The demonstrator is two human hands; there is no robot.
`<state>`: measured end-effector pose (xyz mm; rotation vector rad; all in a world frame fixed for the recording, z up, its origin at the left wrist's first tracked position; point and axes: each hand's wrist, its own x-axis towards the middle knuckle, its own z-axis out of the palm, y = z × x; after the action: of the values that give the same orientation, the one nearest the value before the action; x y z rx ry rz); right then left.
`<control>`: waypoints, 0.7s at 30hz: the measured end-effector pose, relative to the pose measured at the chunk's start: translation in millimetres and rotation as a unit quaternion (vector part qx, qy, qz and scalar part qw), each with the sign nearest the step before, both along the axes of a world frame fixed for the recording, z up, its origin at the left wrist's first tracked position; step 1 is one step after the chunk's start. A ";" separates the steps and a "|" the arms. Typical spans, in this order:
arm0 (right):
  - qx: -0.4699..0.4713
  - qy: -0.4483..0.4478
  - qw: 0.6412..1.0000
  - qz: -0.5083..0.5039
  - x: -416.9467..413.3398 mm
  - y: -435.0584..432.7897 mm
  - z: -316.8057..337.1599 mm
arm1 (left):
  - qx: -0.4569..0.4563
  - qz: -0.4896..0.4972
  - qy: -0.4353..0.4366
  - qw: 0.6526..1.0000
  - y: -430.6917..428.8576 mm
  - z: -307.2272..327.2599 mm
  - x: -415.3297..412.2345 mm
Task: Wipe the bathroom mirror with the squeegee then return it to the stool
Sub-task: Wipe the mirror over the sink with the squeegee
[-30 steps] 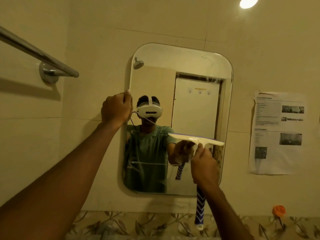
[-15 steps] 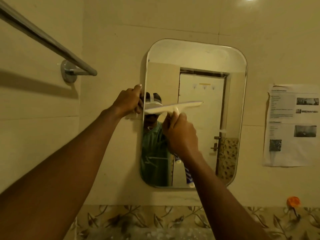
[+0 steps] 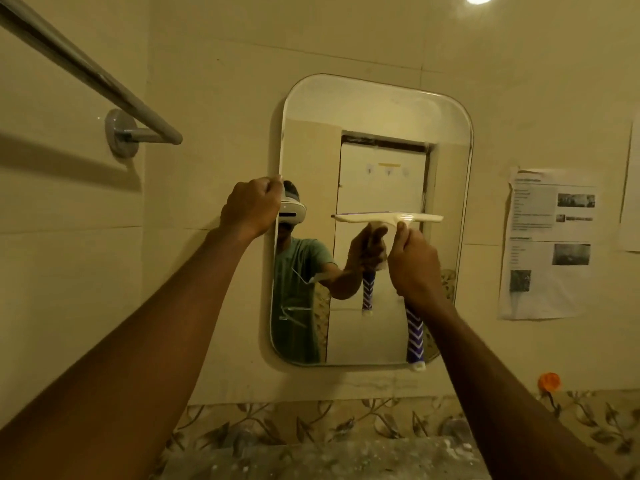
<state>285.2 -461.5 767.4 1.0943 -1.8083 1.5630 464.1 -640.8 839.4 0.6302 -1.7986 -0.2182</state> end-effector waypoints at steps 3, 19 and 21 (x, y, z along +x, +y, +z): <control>0.006 -0.044 0.999 0.000 -3.4 -6.9 -16.1 | -0.009 0.029 0.013 0.999 -2.0 -3.6 -2.8; -0.061 -0.061 0.996 -0.016 -32.8 18.5 1.5 | -0.003 0.050 -0.006 0.999 8.5 -22.8 -8.5; -0.053 -0.084 0.995 -0.024 -35.1 16.5 -18.6 | -0.005 0.057 -0.004 0.998 7.9 -25.6 -9.1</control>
<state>250.1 -445.0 748.7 0.8866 -1.8222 1.7454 455.0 -632.9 813.8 0.7252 -1.7643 -0.1284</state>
